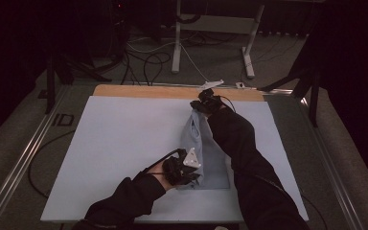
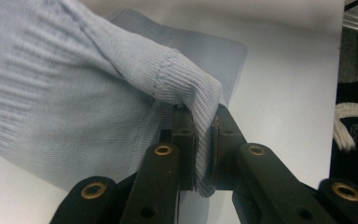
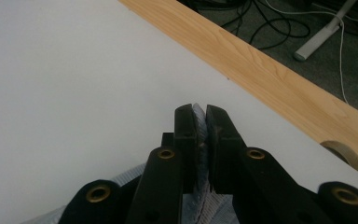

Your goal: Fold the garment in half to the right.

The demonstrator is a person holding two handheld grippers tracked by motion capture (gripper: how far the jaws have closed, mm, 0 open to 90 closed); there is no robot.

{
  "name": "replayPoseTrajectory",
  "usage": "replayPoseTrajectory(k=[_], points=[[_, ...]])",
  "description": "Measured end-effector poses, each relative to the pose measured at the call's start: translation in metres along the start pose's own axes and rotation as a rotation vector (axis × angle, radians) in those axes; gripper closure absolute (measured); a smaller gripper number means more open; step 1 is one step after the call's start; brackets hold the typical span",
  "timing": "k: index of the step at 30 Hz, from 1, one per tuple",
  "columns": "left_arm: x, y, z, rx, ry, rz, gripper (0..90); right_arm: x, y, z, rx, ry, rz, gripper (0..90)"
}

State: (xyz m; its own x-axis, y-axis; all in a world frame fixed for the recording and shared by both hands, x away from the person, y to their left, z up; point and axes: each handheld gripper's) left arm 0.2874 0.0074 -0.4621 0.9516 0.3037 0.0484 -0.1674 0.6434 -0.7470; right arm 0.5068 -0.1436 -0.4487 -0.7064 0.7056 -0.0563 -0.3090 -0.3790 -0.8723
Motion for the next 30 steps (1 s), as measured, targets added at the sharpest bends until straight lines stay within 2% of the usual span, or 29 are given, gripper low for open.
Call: replayPoseTrajectory(k=[7, 10, 18, 23, 25, 27, 29, 30], points=[[-0.002, 0.000, -0.017, 0.022, -0.012, -0.006, 84.0, -0.007, 0.009, -0.005, 0.010, -0.012, -0.009, 84.1], [-0.002, 0.000, -0.025, 0.035, -0.006, 0.004, 84.0, -0.009, 0.011, -0.007, 0.015, -0.013, -0.012, 84.1], [-0.003, -0.005, -0.044, 0.054, 0.001, -0.005, 83.7, -0.017, 0.020, -0.013, 0.035, -0.014, -0.031, 83.8], [0.000, -0.004, -0.052, 0.059, 0.007, 0.013, 83.6, -0.019, 0.023, -0.013, 0.016, -0.030, -0.039, 83.7], [0.000, -0.005, -0.054, 0.056, 0.009, 0.018, 83.5, -0.020, 0.023, -0.011, -0.011, -0.041, -0.042, 83.7], [0.000, -0.006, -0.056, 0.051, 0.009, 0.025, 83.4, -0.022, 0.023, -0.011, -0.018, -0.054, -0.058, 81.6], [0.000, -0.007, -0.059, 0.048, 0.018, 0.038, 83.1, -0.024, 0.024, -0.012, -0.001, -0.069, -0.064, 70.8], [0.000, -0.007, -0.059, 0.048, 0.018, 0.038, 82.7, -0.024, 0.024, -0.012, -0.001, -0.069, -0.064, 70.8]])
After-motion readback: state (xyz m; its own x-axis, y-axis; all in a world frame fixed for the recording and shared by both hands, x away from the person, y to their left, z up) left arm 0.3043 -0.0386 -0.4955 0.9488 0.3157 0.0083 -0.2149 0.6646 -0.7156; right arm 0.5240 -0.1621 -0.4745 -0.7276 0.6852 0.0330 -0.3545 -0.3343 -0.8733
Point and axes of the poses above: each handheld gripper's, and its own axes: z roughly backward along the jaws, y roughly out of its underside, x roughly to its left, and after that the axes turned 10 degrees about -x, right-handed
